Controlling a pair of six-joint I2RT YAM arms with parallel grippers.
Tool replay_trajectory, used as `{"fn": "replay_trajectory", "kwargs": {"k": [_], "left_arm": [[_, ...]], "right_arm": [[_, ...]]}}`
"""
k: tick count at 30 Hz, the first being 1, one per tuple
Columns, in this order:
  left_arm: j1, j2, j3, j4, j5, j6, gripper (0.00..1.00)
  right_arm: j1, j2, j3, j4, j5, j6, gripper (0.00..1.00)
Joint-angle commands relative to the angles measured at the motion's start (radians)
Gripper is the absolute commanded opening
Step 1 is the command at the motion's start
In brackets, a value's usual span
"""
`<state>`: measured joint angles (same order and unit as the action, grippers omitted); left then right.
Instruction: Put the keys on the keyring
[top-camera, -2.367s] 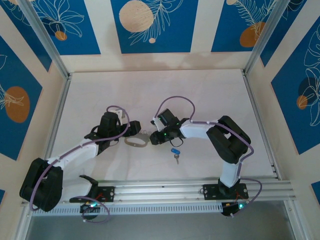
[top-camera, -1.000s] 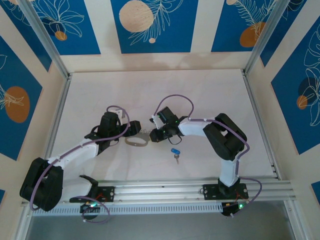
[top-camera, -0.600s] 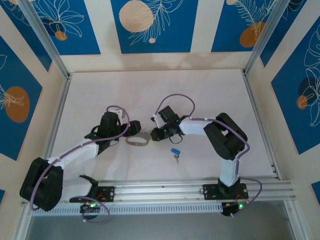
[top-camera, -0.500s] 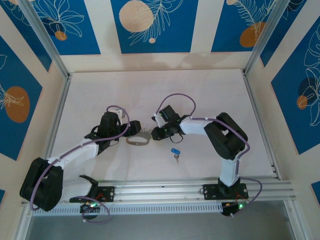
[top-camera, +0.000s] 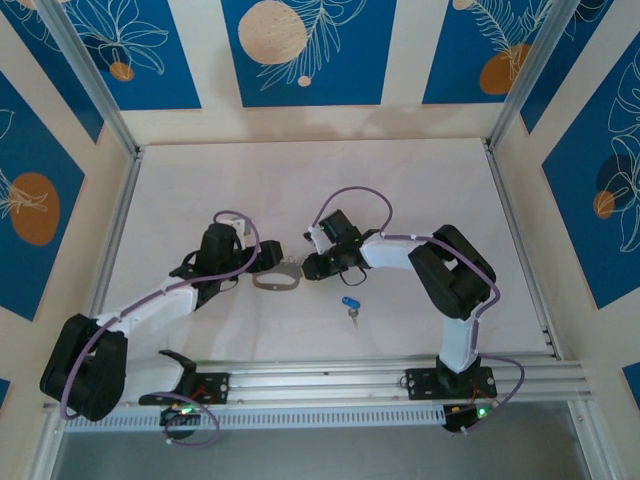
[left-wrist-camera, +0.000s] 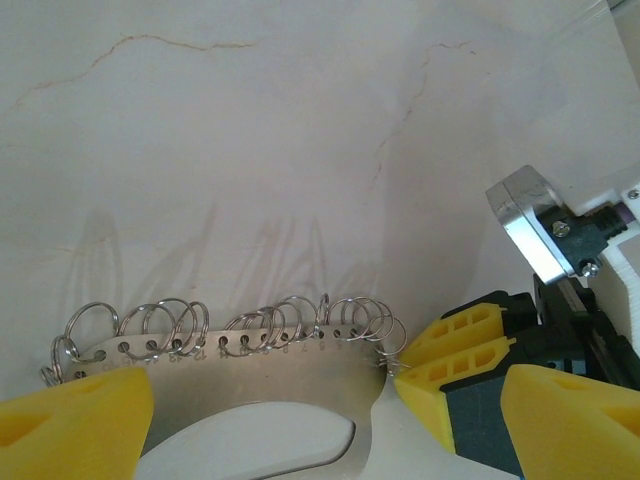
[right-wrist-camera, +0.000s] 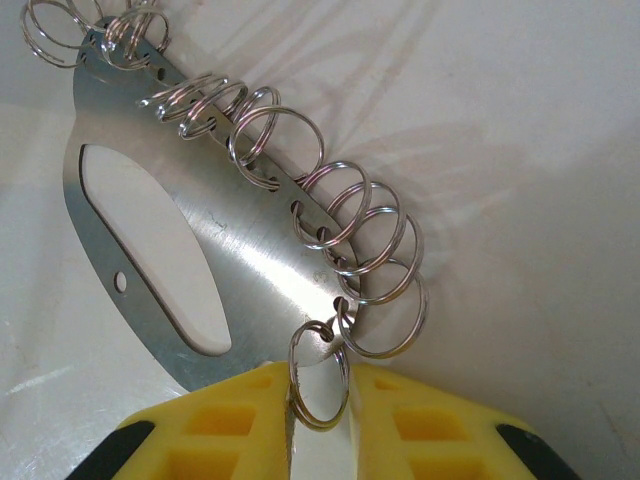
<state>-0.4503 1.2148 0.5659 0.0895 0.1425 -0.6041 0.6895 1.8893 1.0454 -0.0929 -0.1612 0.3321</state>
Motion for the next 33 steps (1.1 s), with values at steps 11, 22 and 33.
{"fn": "replay_trajectory", "kwargs": {"k": [11,22,33], "left_arm": [[-0.007,0.011,0.01,0.026,0.019,-0.011,0.9],[-0.006,0.014,0.008,0.03,0.022,-0.014,0.9],[-0.007,0.022,0.009,0.035,0.026,-0.018,0.9]], "right_arm": [[-0.01,-0.031,0.009,-0.002,-0.02,0.003,0.22],[-0.017,-0.038,0.004,-0.004,-0.017,0.003,0.22],[-0.023,-0.047,-0.001,0.0,-0.023,0.003,0.19]]}}
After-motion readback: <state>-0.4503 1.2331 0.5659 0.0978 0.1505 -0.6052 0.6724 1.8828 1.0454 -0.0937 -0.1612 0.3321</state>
